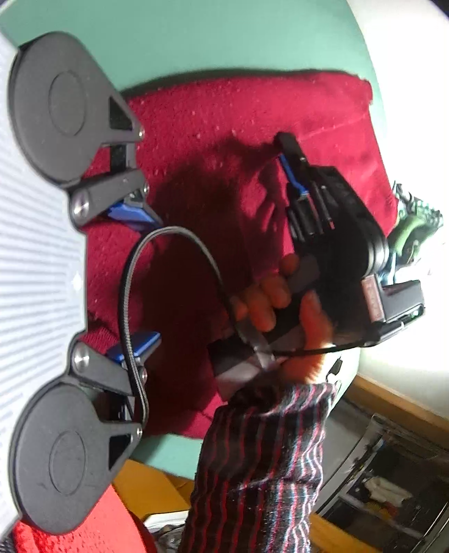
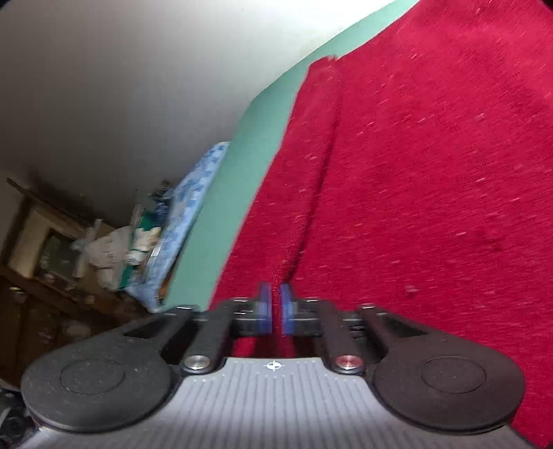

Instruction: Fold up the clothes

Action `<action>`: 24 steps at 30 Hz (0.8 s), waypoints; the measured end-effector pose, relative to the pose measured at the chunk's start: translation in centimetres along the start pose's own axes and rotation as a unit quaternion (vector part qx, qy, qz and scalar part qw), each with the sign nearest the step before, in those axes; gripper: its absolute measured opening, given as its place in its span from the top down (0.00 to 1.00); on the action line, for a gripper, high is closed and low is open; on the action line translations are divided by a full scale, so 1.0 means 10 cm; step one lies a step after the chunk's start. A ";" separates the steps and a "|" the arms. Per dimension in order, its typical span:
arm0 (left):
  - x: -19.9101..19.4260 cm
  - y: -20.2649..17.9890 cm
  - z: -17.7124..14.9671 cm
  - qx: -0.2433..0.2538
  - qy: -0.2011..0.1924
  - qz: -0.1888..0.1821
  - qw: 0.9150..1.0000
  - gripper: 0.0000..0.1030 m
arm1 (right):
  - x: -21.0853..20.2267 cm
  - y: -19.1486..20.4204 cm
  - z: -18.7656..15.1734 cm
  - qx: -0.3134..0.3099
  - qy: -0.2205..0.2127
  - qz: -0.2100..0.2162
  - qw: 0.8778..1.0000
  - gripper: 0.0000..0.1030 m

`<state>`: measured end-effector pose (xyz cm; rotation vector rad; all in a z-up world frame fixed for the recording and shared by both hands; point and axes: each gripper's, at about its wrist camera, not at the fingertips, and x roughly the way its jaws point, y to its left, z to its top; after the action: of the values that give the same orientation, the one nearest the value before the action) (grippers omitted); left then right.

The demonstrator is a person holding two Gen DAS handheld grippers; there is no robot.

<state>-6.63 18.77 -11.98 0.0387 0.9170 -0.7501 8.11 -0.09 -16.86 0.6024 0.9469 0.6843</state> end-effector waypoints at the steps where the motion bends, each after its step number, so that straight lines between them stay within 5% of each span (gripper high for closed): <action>1: 0.00 -0.01 0.00 0.006 0.001 -0.004 1.000 0.36 | -0.08 -0.01 -0.01 0.000 -0.013 -0.006 1.000 0.95; 7: 0.06 -0.07 -0.09 0.038 0.014 -0.016 0.999 0.35 | -0.27 -0.12 -0.10 0.000 -0.035 -0.035 0.999 0.98; 9: 0.04 -0.12 -0.07 0.049 0.020 -0.014 0.998 0.35 | -0.26 -0.11 -0.06 0.004 -0.040 -0.039 0.998 0.91; 12: -0.14 -0.13 -0.08 0.057 0.010 -0.007 0.998 0.34 | -0.38 -0.05 -0.09 0.016 -0.047 -0.020 0.999 0.62; 13: -0.19 -0.11 -0.09 0.055 0.010 -0.001 0.998 0.34 | -0.41 -0.04 -0.13 0.011 -0.039 -0.008 0.999 0.61; 20: -0.35 0.10 -0.29 0.003 0.024 0.011 1.000 0.37 | -0.60 0.00 -0.46 -0.055 0.035 0.005 0.998 0.67; 23: -0.26 0.05 -0.27 -0.008 0.026 -0.007 1.000 0.37 | -0.66 0.09 -0.59 -0.102 0.018 -0.024 0.994 0.92; 24: -0.22 0.00 -0.26 -0.008 0.024 -0.012 1.000 0.37 | -0.69 0.09 -0.61 -0.108 0.012 -0.032 0.994 0.93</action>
<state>-9.28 20.94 -12.03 0.0323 0.9709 -0.7663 -0.33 -3.73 -15.40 0.3712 0.8972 0.7263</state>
